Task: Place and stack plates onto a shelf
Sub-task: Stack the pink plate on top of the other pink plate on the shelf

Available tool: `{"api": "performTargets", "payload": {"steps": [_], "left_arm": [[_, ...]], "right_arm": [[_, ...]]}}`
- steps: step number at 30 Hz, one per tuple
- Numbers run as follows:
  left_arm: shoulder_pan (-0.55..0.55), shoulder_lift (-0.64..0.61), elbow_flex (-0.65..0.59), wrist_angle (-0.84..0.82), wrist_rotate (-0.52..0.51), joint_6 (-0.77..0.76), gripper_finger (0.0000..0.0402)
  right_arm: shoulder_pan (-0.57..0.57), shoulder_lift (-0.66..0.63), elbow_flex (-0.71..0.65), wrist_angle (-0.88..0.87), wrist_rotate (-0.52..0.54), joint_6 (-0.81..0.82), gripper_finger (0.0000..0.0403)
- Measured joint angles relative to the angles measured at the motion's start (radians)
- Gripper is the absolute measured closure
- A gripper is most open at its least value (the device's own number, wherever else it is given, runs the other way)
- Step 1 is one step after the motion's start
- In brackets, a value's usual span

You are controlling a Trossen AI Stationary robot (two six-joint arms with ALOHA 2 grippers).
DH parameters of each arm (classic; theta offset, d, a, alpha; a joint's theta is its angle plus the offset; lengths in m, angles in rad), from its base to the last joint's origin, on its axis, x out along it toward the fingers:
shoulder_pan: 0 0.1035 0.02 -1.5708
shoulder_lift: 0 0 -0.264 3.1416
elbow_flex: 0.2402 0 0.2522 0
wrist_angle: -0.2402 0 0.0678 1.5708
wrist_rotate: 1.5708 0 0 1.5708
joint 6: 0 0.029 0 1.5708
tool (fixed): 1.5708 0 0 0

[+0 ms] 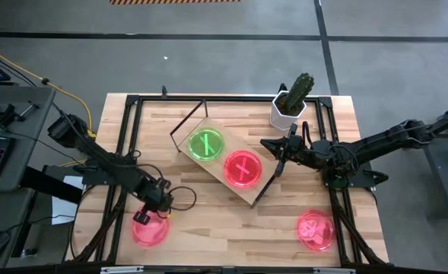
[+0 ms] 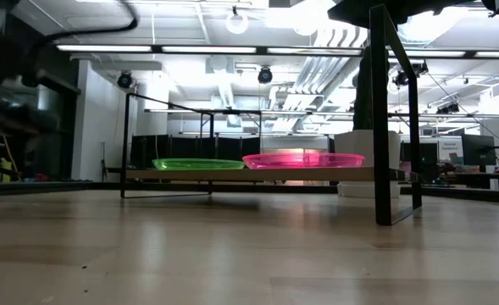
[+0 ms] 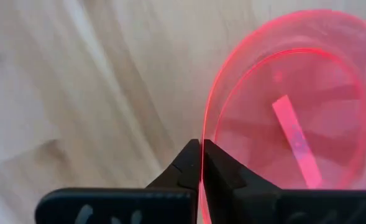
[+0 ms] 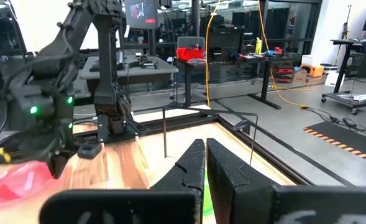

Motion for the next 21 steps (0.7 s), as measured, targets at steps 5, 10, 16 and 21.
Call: {"api": "performTargets", "payload": {"steps": [5, 10, 16, 21], "left_arm": [[0.043, -0.107, 0.062, -0.099, -0.05, 0.008, 0.0401], [0.091, -0.216, 0.128, -0.092, -0.1, 0.034, 0.0401], [0.181, -0.303, 0.146, 0.107, -0.164, 0.168, 0.0401], [0.335, -0.305, 0.147, 0.297, -0.286, 0.256, 0.0401]], "right_arm": [[0.0, 0.0, 0.0, -0.005, 0.0, 0.0, 0.0402], [0.0, 0.0, 0.0, -0.007, 0.0, 0.0, 0.0402], [0.0, 0.0, 0.0, -0.007, 0.0, 0.0, 0.0402], [0.0, 0.0, 0.0, -0.009, 0.0, 0.025, 0.0402]]}}
